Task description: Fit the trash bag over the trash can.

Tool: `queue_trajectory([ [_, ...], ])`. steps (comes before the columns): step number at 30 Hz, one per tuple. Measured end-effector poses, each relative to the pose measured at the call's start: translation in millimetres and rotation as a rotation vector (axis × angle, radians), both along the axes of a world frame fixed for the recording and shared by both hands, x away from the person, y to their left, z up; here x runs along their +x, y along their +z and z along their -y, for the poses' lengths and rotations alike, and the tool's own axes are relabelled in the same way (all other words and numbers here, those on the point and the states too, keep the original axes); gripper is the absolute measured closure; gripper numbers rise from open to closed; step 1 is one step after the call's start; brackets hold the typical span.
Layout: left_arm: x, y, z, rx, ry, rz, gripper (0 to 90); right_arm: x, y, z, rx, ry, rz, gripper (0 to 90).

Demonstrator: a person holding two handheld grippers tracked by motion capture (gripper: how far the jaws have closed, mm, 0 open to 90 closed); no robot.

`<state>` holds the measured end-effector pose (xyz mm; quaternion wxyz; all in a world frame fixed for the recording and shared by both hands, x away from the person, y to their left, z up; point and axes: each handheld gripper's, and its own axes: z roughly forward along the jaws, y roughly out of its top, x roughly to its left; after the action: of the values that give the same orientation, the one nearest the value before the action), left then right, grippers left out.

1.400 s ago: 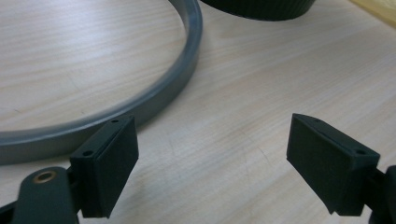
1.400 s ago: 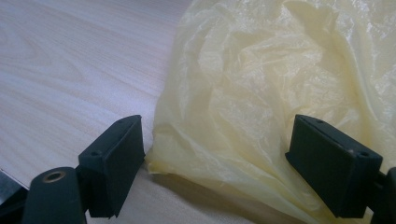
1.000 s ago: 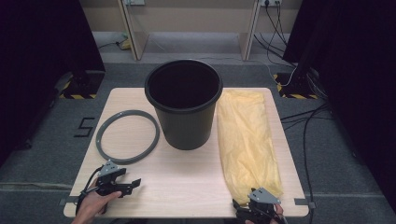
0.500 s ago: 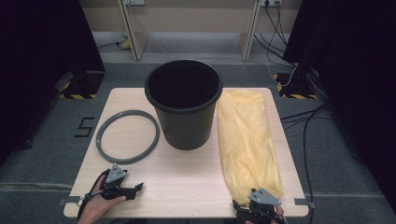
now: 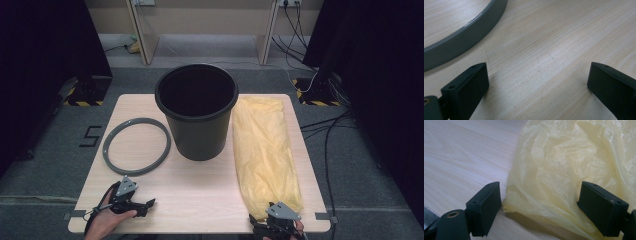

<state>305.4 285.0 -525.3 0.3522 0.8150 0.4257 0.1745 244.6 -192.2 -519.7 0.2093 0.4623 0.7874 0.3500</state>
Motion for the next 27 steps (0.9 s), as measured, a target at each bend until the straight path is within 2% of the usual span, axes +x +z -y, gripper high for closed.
queue_trajectory([
  [12,0.0,0.0,0.0,0.000,0.000,0.000,2.6,0.6,4.1,2.6,0.012,0.000,-0.004,18.1],
  [18,0.1,-0.1,0.0,-0.001,-0.001,0.001,2.6,-3.9,21.9,9.2,0.037,-0.015,0.063,18.2],
  [22,0.1,-0.1,0.1,-0.001,-0.001,0.001,2.6,-8.1,39.0,17.5,0.065,-0.026,0.072,17.5],
  [24,0.1,-0.1,0.0,-0.001,-0.001,0.001,2.6,-9.4,48.9,19.4,0.056,-0.027,0.086,17.5],
  [27,0.1,-0.1,0.0,0.000,-0.001,0.000,2.6,-4.7,64.2,23.6,0.020,-0.063,0.097,16.7],
])
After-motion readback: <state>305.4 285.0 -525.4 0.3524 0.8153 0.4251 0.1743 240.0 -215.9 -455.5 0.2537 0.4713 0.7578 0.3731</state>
